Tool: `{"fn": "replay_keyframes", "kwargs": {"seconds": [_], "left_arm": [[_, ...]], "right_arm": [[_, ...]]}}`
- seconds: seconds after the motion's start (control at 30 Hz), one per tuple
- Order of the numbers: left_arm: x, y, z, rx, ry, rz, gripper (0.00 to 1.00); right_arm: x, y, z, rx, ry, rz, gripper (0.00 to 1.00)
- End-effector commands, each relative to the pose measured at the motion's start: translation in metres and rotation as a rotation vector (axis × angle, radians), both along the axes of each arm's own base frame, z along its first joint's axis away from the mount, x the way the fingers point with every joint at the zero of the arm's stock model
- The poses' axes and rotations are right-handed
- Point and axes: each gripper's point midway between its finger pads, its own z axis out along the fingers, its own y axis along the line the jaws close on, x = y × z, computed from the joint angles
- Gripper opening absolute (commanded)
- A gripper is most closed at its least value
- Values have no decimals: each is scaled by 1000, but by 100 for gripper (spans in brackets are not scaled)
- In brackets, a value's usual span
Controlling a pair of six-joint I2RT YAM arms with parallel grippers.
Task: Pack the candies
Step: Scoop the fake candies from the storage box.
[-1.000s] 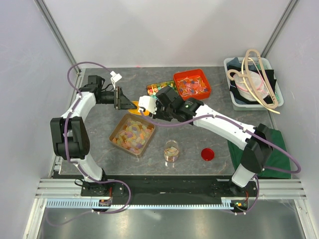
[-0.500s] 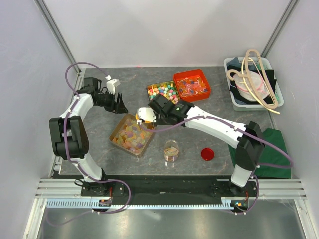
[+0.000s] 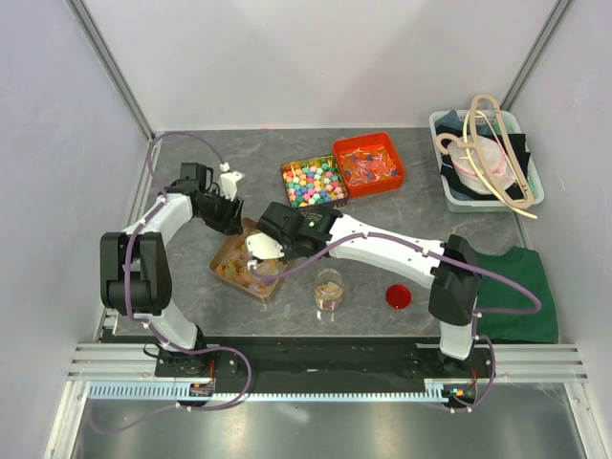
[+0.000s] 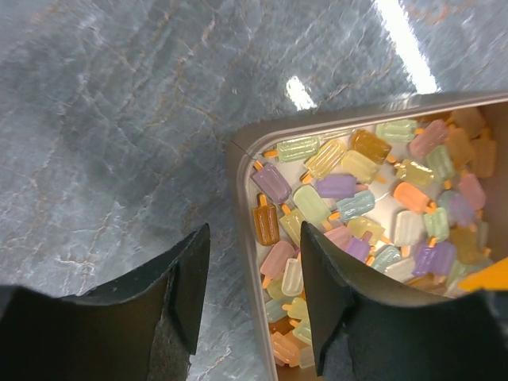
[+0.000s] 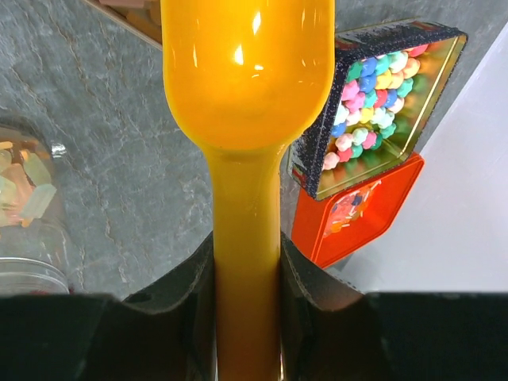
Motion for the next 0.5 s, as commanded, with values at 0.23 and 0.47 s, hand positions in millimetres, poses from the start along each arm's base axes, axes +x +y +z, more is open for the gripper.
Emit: {"fn": "replay_keyframes", "kwargs": {"seconds": [0.23, 0.47], "left_arm": [[13, 6, -13, 203, -119, -26, 49], [16, 11, -27, 266, -123, -19, 44]], "right_arm": [[-3, 6, 22, -61, -76, 41, 0], [-8, 7, 20, -94, -79, 62, 0]]}}
